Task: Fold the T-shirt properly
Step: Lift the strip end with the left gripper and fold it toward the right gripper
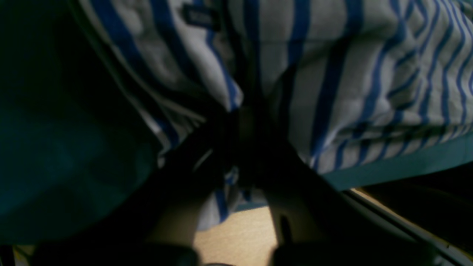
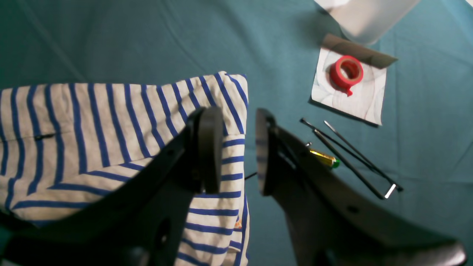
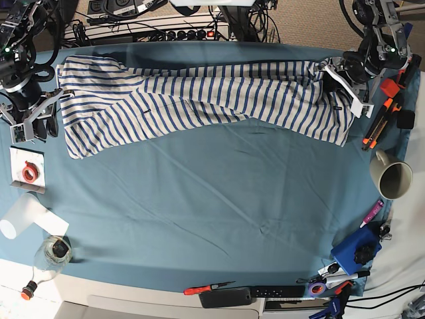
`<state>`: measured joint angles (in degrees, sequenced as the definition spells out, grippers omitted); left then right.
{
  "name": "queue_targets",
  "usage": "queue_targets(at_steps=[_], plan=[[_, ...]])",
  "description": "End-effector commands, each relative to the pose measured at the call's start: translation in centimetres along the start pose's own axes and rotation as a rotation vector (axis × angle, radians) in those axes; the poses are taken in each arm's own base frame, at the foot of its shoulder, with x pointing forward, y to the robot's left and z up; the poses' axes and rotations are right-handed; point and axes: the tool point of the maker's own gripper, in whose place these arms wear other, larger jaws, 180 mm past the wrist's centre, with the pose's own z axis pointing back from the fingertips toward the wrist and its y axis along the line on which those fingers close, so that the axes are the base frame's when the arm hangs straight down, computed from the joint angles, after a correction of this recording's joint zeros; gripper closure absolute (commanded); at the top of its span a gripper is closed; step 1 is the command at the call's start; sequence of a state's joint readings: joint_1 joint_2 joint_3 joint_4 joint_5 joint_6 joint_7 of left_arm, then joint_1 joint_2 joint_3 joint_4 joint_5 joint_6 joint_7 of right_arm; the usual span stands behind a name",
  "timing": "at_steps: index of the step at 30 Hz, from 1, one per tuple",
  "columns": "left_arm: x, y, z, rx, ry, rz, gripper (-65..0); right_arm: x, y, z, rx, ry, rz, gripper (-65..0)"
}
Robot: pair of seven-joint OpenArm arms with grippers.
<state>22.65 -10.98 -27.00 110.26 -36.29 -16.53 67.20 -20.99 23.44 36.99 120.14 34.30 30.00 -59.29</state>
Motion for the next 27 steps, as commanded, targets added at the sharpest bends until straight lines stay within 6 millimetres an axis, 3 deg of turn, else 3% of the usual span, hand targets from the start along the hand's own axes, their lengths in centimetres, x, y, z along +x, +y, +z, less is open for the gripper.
queue_targets(at_steps=[1, 7, 17, 27], plan=[[0.2, -0.2, 0.1, -0.002, 0.011, -0.022, 0.0, 1.5, -0.5, 0.4, -0.014, -0.054, 0.022, -16.1], [3.9, -1.3, 1.3, -0.005, -0.105, -0.087, 0.0, 1.8, -0.5, 0.4, -0.014, -0.067, 0.023, -16.1], [6.8, -3.7, 3.7, -0.035, -0.225, -0.223, 0.0, 2.0, -0.5, 0.4, -0.014, -0.080, 0.022, -16.1], [7.9, -11.1, 7.0, -0.319, -0.381, -0.379, 0.0, 2.2, -0.5, 0.4, -0.015, -0.089, 0.021, -16.1]])
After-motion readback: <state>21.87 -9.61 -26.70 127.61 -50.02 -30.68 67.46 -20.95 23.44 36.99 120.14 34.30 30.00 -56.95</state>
